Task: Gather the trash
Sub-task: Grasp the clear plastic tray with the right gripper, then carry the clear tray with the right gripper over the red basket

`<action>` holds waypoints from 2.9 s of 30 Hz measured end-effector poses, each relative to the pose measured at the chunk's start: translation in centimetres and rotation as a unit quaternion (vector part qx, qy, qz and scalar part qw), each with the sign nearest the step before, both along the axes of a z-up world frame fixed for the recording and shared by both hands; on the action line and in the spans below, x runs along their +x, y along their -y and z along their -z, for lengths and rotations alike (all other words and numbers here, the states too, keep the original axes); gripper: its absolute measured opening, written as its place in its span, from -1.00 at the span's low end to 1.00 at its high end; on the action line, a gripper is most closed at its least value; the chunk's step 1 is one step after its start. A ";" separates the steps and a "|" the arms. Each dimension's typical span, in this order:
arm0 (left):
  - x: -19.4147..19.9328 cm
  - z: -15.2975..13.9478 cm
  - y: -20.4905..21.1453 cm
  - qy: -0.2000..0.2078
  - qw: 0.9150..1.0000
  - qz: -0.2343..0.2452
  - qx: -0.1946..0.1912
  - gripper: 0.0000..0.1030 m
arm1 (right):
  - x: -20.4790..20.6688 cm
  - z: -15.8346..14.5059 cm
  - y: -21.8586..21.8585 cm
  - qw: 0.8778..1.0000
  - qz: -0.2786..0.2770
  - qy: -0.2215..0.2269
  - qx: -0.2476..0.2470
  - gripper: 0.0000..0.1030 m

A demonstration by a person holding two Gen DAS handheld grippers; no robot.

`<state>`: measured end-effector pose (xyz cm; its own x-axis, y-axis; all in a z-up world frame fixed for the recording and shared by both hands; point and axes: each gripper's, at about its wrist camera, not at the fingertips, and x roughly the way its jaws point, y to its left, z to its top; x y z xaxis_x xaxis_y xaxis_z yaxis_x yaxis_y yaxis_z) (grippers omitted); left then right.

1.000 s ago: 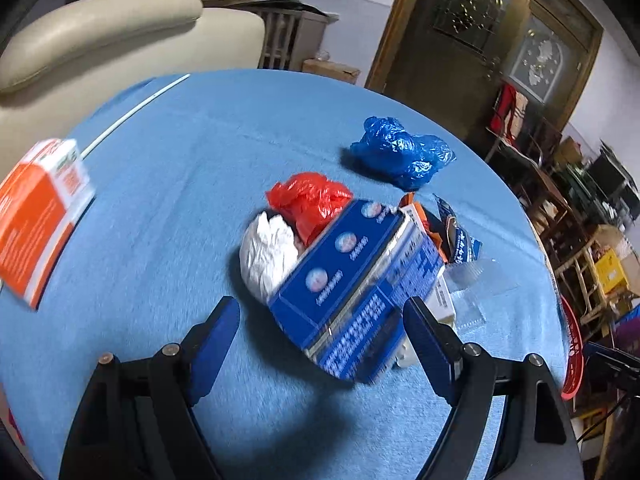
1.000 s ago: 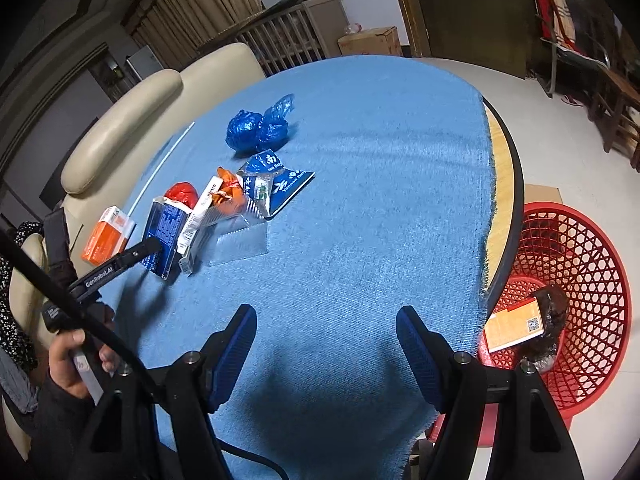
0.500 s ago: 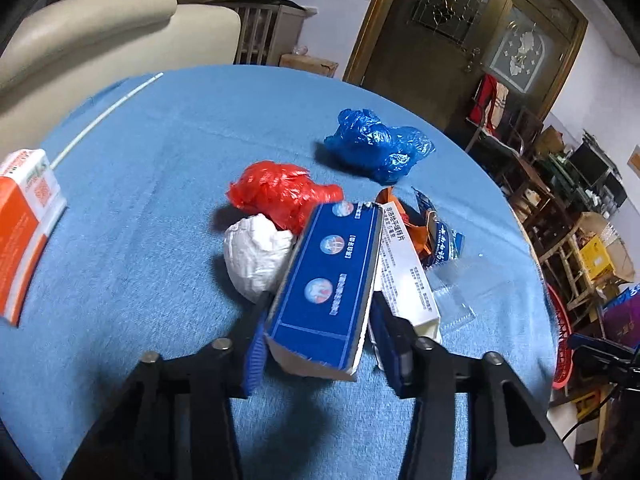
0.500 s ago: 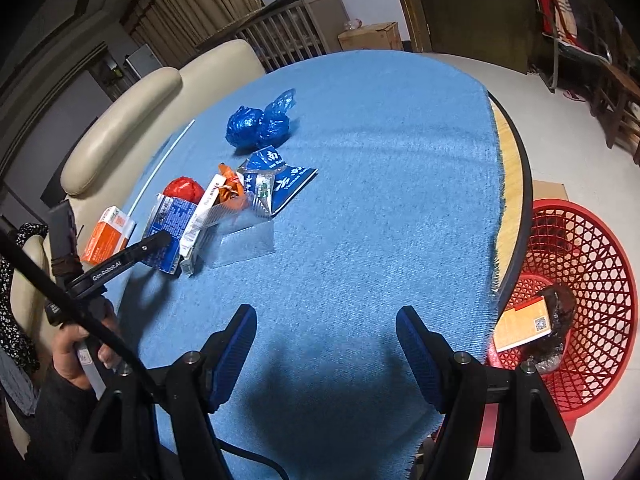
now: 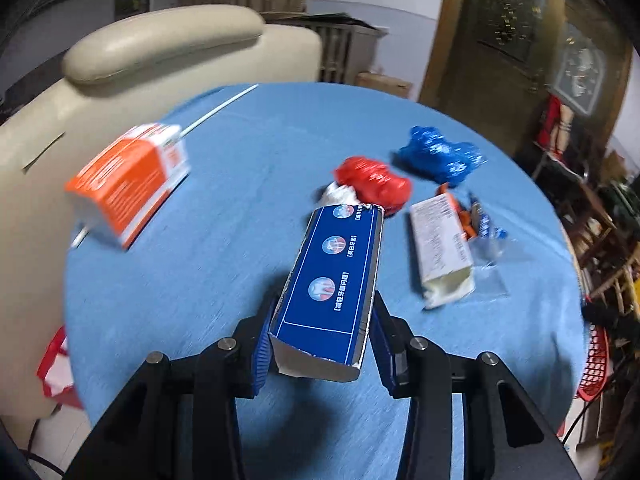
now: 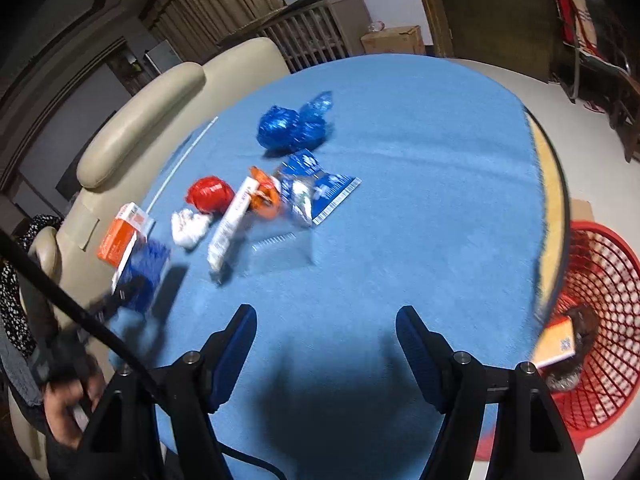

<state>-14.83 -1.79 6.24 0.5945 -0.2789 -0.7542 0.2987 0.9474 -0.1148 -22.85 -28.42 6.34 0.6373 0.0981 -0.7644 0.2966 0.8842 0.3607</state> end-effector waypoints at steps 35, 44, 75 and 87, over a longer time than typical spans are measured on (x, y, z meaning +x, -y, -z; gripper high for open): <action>-0.3 1.8 0.6 -0.016 1.000 -0.013 0.015 -0.12 | 11.4 4.0 -6.5 0.991 -0.059 -0.040 -0.109 0.59; -0.6 1.3 0.7 -0.011 1.000 -0.011 0.017 -0.12 | 9.6 3.4 -5.8 0.994 -0.050 -0.028 -0.095 0.57; -7.9 -3.8 4.1 0.045 0.997 0.006 0.066 -0.12 | -6.9 -4.1 -0.6 0.994 0.036 0.099 -0.037 0.57; -8.8 -4.7 6.4 0.055 0.995 0.030 0.075 -0.12 | -10.4 -4.6 2.7 0.990 0.079 0.116 -0.026 0.57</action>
